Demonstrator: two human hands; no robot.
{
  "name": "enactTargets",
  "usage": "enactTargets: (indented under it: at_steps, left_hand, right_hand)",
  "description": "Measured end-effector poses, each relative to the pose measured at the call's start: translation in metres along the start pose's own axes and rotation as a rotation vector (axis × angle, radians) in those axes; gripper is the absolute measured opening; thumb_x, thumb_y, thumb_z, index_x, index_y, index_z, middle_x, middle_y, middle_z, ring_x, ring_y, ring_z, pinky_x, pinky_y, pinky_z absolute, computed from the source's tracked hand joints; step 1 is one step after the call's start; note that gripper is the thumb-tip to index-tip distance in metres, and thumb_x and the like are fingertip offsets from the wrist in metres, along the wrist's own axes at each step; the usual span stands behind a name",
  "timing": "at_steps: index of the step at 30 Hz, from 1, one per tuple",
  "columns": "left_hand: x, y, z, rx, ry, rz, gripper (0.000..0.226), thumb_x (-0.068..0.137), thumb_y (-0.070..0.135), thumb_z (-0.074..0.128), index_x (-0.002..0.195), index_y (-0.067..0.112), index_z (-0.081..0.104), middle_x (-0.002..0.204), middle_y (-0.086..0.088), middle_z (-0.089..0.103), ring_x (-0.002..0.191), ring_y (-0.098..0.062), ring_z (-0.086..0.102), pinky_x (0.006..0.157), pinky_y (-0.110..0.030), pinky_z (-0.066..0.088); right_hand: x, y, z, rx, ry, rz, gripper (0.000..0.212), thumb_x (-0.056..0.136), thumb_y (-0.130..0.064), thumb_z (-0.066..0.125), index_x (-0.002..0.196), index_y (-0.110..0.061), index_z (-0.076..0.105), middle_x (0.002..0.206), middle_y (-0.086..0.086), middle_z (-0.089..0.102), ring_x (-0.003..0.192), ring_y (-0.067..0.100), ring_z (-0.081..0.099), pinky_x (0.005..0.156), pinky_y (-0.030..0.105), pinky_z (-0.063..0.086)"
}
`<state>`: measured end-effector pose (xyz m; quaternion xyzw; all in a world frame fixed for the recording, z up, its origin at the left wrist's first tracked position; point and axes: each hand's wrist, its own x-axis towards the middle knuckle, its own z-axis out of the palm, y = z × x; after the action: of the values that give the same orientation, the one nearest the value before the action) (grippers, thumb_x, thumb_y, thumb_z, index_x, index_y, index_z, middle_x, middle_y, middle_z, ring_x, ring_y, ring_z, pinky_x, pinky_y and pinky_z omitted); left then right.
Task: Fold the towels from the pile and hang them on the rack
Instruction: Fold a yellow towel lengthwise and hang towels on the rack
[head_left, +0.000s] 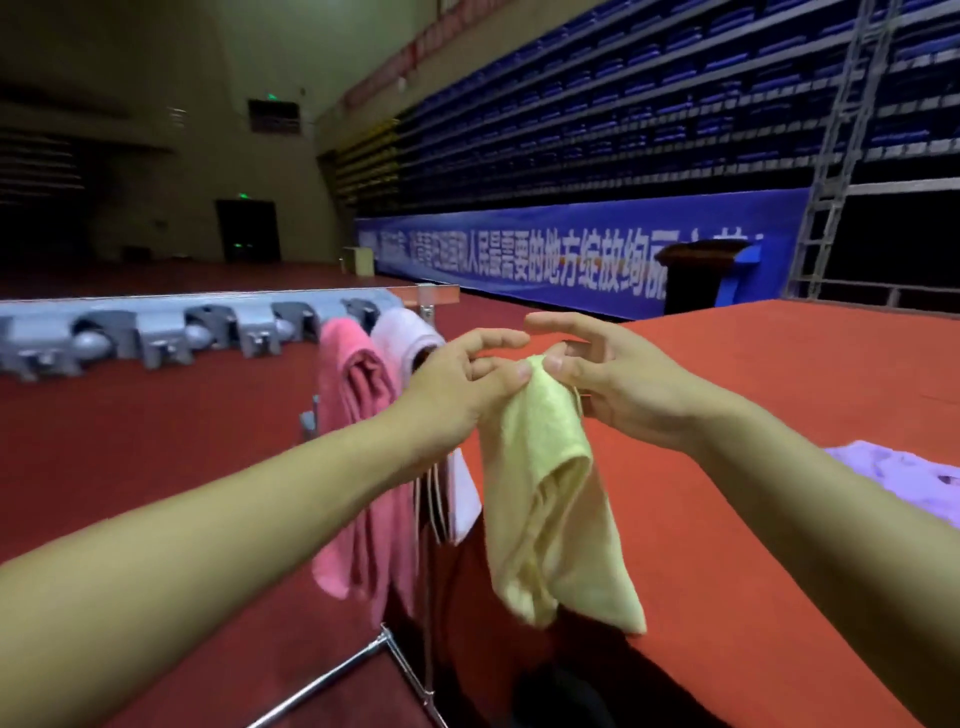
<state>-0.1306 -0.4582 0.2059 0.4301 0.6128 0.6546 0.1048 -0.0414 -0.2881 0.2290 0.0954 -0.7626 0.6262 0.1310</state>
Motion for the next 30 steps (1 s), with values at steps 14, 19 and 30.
enactTargets:
  at_steps: [14, 19, 30]
  left_hand:
    - [-0.070, 0.031, -0.123, 0.331, 0.061, -0.203, 0.028, 0.085, 0.026, 0.073, 0.113, 0.026, 0.066, 0.083, -0.002, 0.067, 0.076, -0.012, 0.057, 0.073, -0.025, 0.044]
    - [-0.046, 0.037, -0.141, 0.371, 0.138, -0.184, 0.027, 0.090, 0.016, 0.069, 0.116, 0.023, 0.063, 0.080, 0.003, 0.067, 0.076, -0.011, 0.056, 0.072, -0.025, 0.043]
    - [0.037, 0.057, -0.190, 0.586, 0.286, -0.190, 0.034, 0.092, 0.022, 0.066, 0.125, 0.021, 0.058, 0.086, 0.006, 0.074, 0.079, -0.009, 0.069, 0.072, -0.025, 0.053]
  right_hand:
    - [0.060, 0.012, 0.102, 0.071, -0.279, 0.080, 0.039, 0.093, -0.005, 0.061, 0.130, -0.016, 0.056, 0.077, 0.000, 0.055, 0.075, 0.012, 0.055, 0.067, 0.021, 0.045]
    - [0.095, 0.002, 0.112, 0.087, -0.215, 0.048, 0.038, 0.093, -0.009, 0.065, 0.129, -0.019, 0.058, 0.105, 0.024, 0.060, 0.096, 0.029, 0.057, 0.087, 0.045, 0.043]
    - [0.208, -0.008, 0.117, 0.113, -0.019, 0.102, 0.041, 0.094, -0.013, 0.064, 0.134, -0.014, 0.055, 0.114, 0.008, 0.069, 0.101, 0.024, 0.068, 0.090, 0.042, 0.056]
